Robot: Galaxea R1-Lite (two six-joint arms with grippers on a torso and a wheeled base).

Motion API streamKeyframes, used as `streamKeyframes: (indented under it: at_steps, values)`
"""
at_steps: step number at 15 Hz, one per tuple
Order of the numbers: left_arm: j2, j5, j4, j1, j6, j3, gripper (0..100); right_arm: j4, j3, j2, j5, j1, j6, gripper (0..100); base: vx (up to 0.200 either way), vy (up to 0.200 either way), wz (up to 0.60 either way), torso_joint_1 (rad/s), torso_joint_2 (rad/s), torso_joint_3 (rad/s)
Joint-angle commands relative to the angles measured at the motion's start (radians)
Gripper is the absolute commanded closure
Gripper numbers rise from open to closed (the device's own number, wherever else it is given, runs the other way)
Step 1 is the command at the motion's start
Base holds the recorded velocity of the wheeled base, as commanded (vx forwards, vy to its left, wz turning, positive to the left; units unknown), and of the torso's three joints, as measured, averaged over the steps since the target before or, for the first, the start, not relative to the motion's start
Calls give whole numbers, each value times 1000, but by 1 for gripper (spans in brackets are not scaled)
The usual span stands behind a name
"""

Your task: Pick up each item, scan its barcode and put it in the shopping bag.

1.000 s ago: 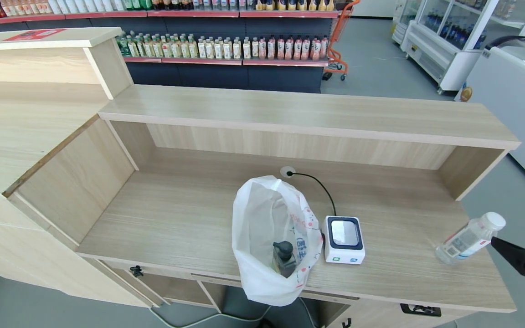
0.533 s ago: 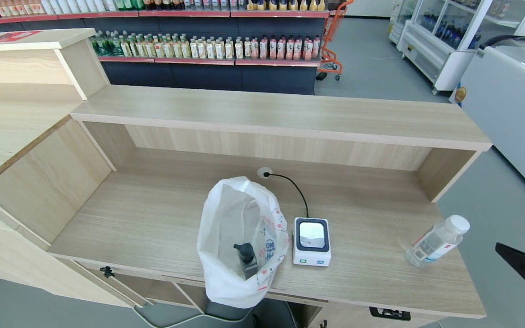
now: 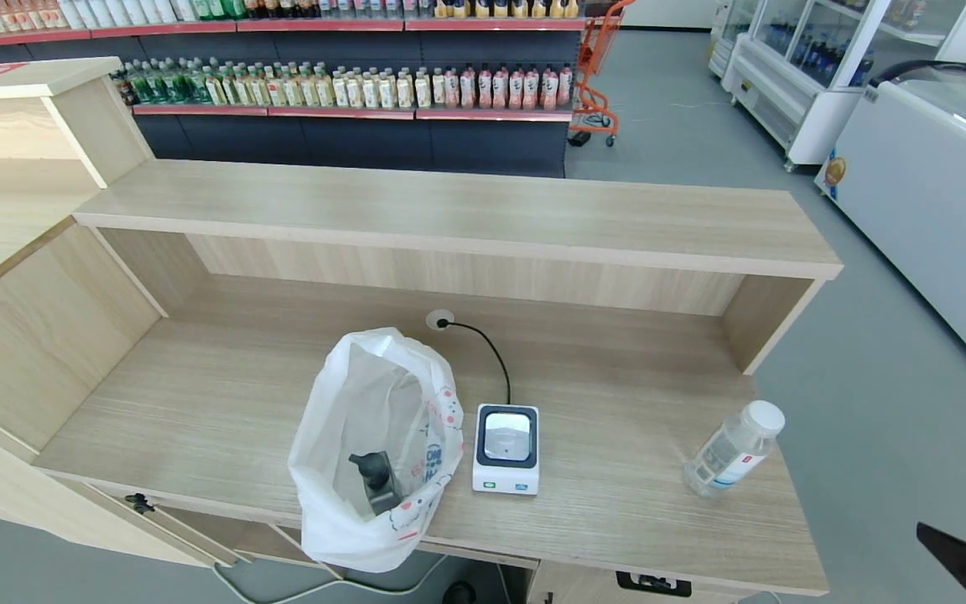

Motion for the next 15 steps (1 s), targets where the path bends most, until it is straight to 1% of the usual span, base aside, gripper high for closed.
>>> streamKeyframes:
  at_steps: [1, 4, 6, 7, 8, 10, 11, 13, 14, 15]
  values:
    - [0, 0, 0, 0, 0, 0, 100, 47, 8, -43, 1, 1, -1, 0, 0, 0, 0, 0, 0, 0]
    - [1, 0, 0, 0, 0, -1, 100, 101, 17, -48, -15, -1, 1, 0, 0, 0, 0, 0, 0, 0]
    - [0, 0, 0, 0, 0, -1, 100, 127, 18, -35, -50, -3, 1, 0, 0, 0, 0, 0, 0, 0]
    - [0, 0, 0, 0, 0, 0, 100, 165, 18, -8, -82, -3, 3, 0, 0, 0, 0, 0, 0, 0]
    - [1, 0, 0, 0, 0, 0, 100, 170, 25, 9, -93, 8, 3, 0, 0, 0, 0, 0, 0, 0]
    - [0, 0, 0, 0, 0, 0, 100, 151, 35, 61, -78, 20, 16, 0, 0, 0, 0, 0, 0, 0]
    - [1, 0, 0, 0, 0, 0, 100, 128, 35, 86, -53, 22, 35, 0, 0, 0, 0, 0, 0, 0]
    - [1, 0, 0, 0, 0, -1, 100, 38, 29, 156, 41, 25, 47, 0, 0, 0, 0, 0, 0, 0]
    - [1, 0, 0, 0, 0, 0, 100, -5, 25, 196, 48, 30, 52, 0, 0, 0, 0, 0, 0, 0]
    - [0, 0, 0, 0, 0, 0, 100, -120, 22, 256, 54, 42, 56, 0, 0, 0, 0, 0, 0, 0]
